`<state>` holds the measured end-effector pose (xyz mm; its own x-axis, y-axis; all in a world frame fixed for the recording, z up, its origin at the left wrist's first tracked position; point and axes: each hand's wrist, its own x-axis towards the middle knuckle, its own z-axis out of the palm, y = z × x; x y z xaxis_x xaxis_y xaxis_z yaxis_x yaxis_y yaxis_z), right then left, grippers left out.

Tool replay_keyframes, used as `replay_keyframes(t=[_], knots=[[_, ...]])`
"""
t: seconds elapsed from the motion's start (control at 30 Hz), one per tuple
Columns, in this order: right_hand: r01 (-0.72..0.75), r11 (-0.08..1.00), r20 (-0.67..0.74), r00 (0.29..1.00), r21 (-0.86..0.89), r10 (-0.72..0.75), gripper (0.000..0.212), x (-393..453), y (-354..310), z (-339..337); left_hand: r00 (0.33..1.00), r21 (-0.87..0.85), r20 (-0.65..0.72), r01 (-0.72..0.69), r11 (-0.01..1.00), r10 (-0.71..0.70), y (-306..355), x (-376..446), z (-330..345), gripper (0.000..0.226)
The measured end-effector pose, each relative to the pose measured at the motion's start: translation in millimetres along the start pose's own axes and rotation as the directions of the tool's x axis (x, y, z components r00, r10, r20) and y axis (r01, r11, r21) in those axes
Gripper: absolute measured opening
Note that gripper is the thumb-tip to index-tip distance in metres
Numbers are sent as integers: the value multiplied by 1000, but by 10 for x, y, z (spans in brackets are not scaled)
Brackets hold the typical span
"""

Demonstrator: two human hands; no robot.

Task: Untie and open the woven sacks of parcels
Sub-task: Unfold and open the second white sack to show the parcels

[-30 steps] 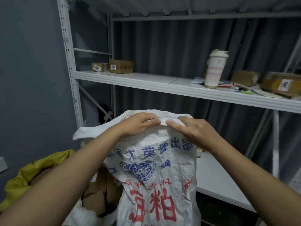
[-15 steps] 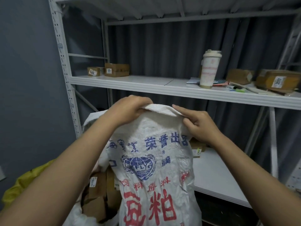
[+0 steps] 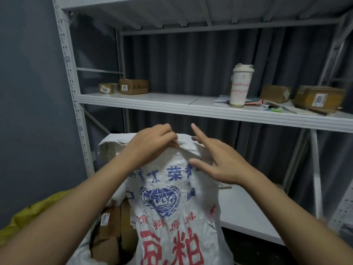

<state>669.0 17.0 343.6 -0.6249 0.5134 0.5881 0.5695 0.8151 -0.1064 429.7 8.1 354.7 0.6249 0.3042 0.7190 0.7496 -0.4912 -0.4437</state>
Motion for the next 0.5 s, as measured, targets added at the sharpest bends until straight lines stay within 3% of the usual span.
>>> replay_keyframes(t=[0.07, 0.1, 0.13, 0.2, 0.23, 0.27, 0.3, 0.33, 0.4, 0.43, 0.5], knots=[[12, 1000, 72, 997, -27, -10, 53, 104, 2, 64, 1000, 45, 8, -17, 999, 16, 51, 1, 2, 17], [86, 990, 60, 995, -115, -80, 44, 131, 6, 90, 992, -30, 106, 66, 997, -63, 61, -2, -4, 20], [175, 957, 17, 984, -233, -176, 42, 142, 54, 131, 944, -134, 280, 216, 967, -172, 66, 10, -41, 27], [251, 862, -29, 956, -440, -293, 49, 112, 168, 210, 696, -298, 676, 559, 774, -243, -1, 22, -97, 40], [278, 824, -47, 937, -494, -345, 53, 92, 188, 239, 608, -355, 769, 663, 659, -198, -25, 26, -113, 40], [300, 802, -63, 921, -516, -384, 52, 80, 177, 257, 583, -396, 796, 705, 589, -163, -27, 26, -119, 36], [283, 821, -82, 926, -496, -369, 47, 77, 159, 289, 607, -412, 777, 692, 593, -168, -18, 12, -115, 29], [236, 871, -73, 953, -430, -295, 42, 66, 106, 298, 661, -383, 722, 629, 676, -206, -12, 1, -114, 26], [102, 977, -4, 995, -188, -104, 47, 65, 38, 266, 804, -148, 540, 380, 913, -247, 22, -31, -80, 20], [74, 993, 39, 997, -89, -71, 45, 60, 23, 255, 849, -83, 469, 315, 945, -242, 40, -55, -58, 18], [140, 979, 22, 990, -149, -139, 34, 75, 14, 274, 812, -174, 528, 390, 904, -249, 53, -71, -54, 35]])
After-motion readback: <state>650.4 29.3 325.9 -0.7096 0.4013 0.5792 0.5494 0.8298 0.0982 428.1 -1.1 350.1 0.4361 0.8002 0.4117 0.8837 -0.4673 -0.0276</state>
